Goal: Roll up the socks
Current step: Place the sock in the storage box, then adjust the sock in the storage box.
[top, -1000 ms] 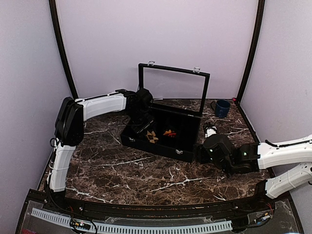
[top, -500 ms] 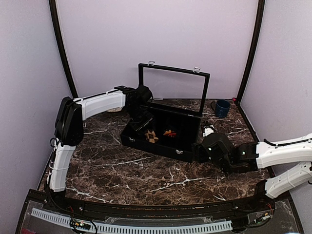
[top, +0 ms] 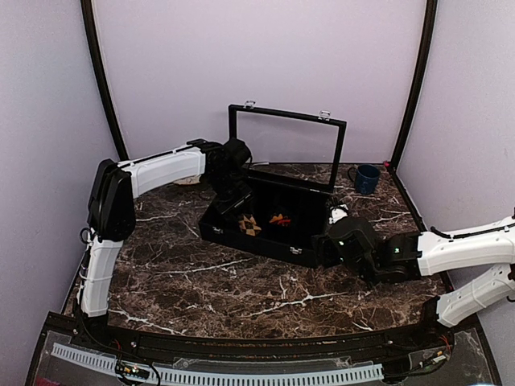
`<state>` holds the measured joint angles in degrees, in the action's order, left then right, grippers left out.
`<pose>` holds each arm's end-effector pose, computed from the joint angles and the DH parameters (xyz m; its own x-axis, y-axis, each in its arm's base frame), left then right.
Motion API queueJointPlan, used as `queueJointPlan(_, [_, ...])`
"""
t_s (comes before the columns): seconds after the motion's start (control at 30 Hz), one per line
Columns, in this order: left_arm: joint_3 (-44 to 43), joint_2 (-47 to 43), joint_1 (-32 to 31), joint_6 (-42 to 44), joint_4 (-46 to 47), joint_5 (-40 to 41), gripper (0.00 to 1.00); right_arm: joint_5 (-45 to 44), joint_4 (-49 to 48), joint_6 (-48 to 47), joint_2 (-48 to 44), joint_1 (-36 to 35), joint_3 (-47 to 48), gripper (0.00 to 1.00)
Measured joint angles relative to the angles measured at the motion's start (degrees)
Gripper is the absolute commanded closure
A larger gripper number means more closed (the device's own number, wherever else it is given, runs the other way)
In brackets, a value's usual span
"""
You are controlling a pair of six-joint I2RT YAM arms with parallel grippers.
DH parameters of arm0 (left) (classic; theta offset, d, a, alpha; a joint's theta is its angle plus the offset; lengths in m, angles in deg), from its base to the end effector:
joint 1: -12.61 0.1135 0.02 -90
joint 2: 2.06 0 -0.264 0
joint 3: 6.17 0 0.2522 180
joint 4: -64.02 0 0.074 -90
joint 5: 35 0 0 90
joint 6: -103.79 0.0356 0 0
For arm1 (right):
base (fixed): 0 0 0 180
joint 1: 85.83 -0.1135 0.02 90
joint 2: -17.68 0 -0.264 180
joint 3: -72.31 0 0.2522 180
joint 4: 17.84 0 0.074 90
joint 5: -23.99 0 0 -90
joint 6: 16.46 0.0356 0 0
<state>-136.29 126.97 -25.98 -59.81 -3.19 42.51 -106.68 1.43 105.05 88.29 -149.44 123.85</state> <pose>0.3723 -0.3069 0.2239 -0.8516 -0.5187 0.0754 -0.4944 0.7472 -0.4442 0.1319 0.2136 0.2175 -0.4714 -0.0582 -0.8800 -0.2414 0.9682 0.0653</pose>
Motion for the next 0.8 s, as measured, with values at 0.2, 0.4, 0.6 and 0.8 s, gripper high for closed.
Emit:
queueJointPlan(0.2, [-1.88, -0.59, -0.70, 1.79, -1.22, 1.42, 0.55, 0.00, -0.04, -0.83, 0.61, 0.00, 0.48, 0.31])
queueJointPlan(0.4, [-3.63, -0.79, -1.42, 4.28, -0.79, 3.52, 0.83, 0.00, -0.39, -1.40, 1.07, 0.00, 1.25, 0.31])
queueJointPlan(0.6, [-3.63, -0.81, -1.81, 8.09, 2.43, 3.98, 0.98, 0.00, -0.83, -1.88, 1.53, 0.00, 1.75, 0.31])
queueJointPlan(0.8, [-3.63, -0.76, -2.14, 11.08, 2.82, 4.20, 1.00, 0.00, -0.83, -1.88, 1.55, 0.00, 1.75, 0.31])
